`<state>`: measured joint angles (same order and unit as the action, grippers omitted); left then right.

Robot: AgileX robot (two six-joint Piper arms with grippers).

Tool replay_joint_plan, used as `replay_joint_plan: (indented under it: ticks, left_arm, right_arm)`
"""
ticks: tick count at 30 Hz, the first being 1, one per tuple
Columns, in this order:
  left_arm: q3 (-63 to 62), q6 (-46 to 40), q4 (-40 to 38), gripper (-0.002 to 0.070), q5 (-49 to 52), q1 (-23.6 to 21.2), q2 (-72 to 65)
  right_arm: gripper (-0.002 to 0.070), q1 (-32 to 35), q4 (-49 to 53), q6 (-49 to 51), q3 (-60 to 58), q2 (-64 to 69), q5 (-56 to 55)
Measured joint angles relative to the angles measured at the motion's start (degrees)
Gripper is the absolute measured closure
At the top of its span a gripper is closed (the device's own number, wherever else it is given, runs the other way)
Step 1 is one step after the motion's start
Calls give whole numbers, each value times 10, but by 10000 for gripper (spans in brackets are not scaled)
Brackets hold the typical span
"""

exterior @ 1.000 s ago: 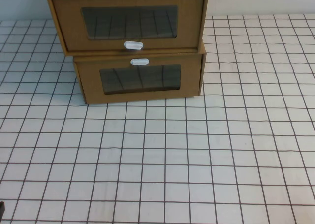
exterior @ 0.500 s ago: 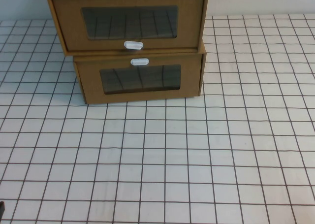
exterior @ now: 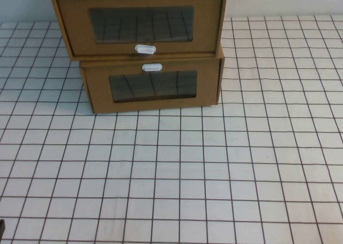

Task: Open the shoe box
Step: 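Pull the top drawer of the cardboard box fully open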

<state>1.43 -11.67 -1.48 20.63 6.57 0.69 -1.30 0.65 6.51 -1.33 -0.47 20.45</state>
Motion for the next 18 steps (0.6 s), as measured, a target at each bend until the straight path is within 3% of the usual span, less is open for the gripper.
replay_joint_plan:
  ticks: [7,14,18]
  left_arm:
    - [0,8,-9,677,-5,0,0]
    - [1,110,-154,677,-82,0,0]
    - [1,124,-209,677,-137,0,0]
  right_arm:
    - [689,0,0,0,0,0,0]
    - [689,0,0,0,0,0,0]
    - [689,0,0,0,0,0,0]
